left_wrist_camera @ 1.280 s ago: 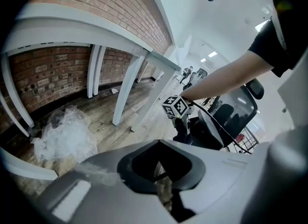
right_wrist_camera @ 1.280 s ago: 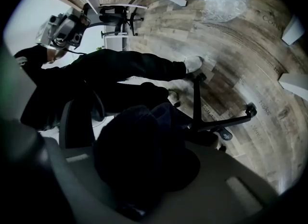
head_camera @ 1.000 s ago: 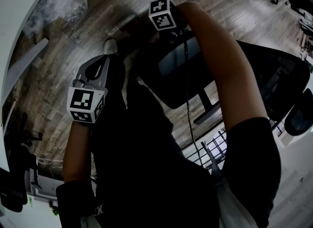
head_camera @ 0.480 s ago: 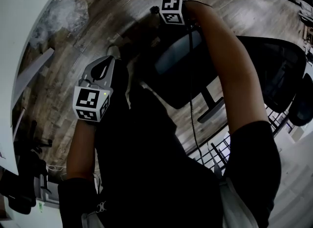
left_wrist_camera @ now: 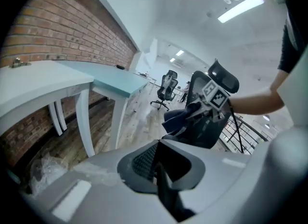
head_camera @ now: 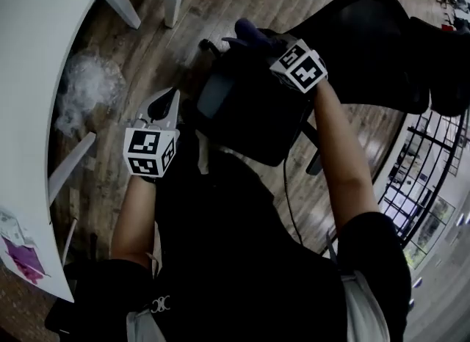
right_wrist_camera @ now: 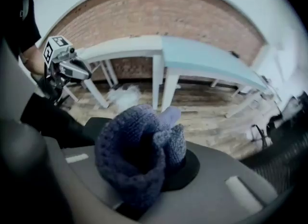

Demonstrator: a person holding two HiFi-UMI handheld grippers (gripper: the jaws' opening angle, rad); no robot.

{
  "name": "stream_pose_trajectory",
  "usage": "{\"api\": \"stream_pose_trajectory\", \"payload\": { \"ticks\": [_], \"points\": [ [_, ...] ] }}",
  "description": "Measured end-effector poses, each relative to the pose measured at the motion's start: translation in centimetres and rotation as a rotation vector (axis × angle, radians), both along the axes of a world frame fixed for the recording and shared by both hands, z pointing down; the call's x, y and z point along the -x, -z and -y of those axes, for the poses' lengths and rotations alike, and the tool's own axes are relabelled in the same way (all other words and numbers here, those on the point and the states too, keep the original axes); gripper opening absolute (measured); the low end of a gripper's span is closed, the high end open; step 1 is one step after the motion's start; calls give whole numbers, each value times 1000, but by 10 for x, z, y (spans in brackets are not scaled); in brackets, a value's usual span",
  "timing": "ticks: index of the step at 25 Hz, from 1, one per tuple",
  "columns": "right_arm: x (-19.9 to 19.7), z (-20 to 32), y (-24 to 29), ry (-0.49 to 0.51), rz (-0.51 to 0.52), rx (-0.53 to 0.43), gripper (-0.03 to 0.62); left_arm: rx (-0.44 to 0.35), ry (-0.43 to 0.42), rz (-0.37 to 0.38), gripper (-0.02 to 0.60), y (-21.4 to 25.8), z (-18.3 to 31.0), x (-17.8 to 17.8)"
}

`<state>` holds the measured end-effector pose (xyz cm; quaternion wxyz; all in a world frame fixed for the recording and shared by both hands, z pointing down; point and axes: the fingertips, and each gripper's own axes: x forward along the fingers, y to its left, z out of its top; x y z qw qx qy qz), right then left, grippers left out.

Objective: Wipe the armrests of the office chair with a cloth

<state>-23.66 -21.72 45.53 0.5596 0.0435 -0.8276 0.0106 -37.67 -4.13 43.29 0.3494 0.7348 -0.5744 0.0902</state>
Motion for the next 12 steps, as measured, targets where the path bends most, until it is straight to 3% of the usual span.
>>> {"api": "stream_pose_trajectory", "payload": {
  "ticks": [6, 9, 12],
  "points": [
    [-126, -9, 66, -543, 283, -200, 46, -73, -85, 68, 6, 56, 41, -44],
    [-191, -31, 88, -726, 396, -312, 46, -140, -135, 112, 6, 85, 56, -81],
    [-246, -52, 111, -834, 541, -404, 46, -178, -184, 150, 6, 102, 62, -131]
  ]
}}
